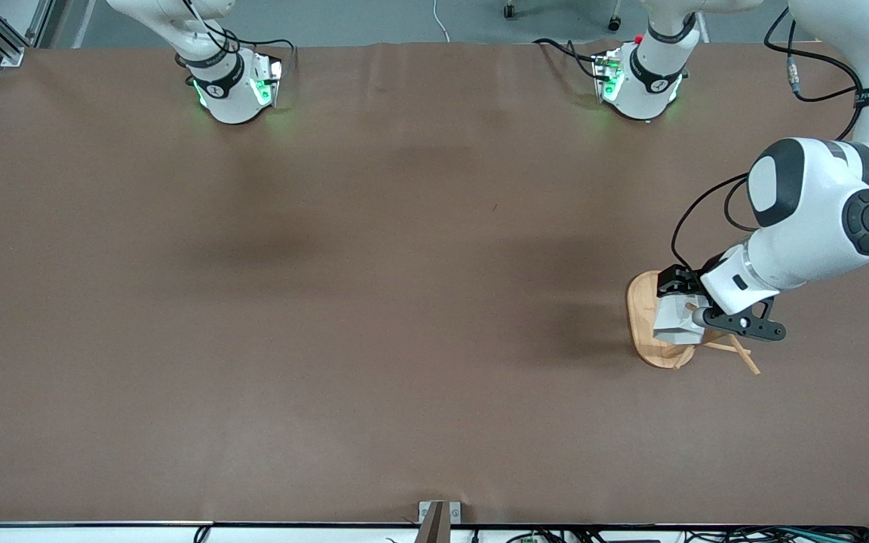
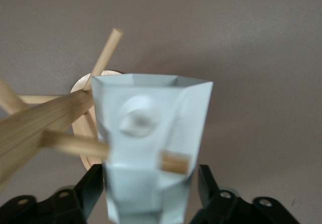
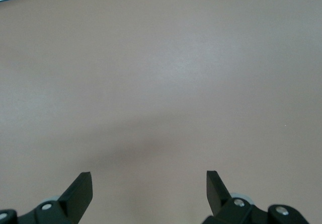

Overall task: Hang cup on rack
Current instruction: 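Lower the cup's hole onto a rack peg with the left gripper, then open the left gripper to release the cup on the rack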

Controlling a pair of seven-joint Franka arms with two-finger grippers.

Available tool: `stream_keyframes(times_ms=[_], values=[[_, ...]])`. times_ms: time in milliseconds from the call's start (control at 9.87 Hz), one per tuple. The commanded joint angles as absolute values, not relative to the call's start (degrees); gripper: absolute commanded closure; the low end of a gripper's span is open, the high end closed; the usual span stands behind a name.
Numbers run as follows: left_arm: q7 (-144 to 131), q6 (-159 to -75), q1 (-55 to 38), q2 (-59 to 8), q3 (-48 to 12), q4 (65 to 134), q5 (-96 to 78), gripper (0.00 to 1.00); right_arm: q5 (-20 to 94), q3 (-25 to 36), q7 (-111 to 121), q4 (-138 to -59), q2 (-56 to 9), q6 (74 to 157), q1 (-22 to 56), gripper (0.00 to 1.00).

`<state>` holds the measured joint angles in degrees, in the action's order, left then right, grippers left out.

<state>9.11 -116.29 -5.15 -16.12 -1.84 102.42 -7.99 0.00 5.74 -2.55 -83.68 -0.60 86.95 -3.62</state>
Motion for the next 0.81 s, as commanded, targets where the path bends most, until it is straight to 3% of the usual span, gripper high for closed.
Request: stream_keyframes(times_ms=[0,203,709], values=[[9.8,-117.2,-6.2,-16.6,-0.9,103.4,-8.8,0.00,0.9,5.4,-2.2,-84.3,-0.1,86.8,-4.3,0.00],[8.1,-116.7,-7.5,-15.2,-0.9,102.0,-8.8,0.00,0.9,5.4,-2.2,-84.2,-0.1,86.9,-4.4,0.00],[5.2,-102.3,-6.9,-6.3,-1.4,95.8,-5.5,0.00,0.8,5.5,-2.3,-84.3,-0.1,86.8,-4.3,0.00]])
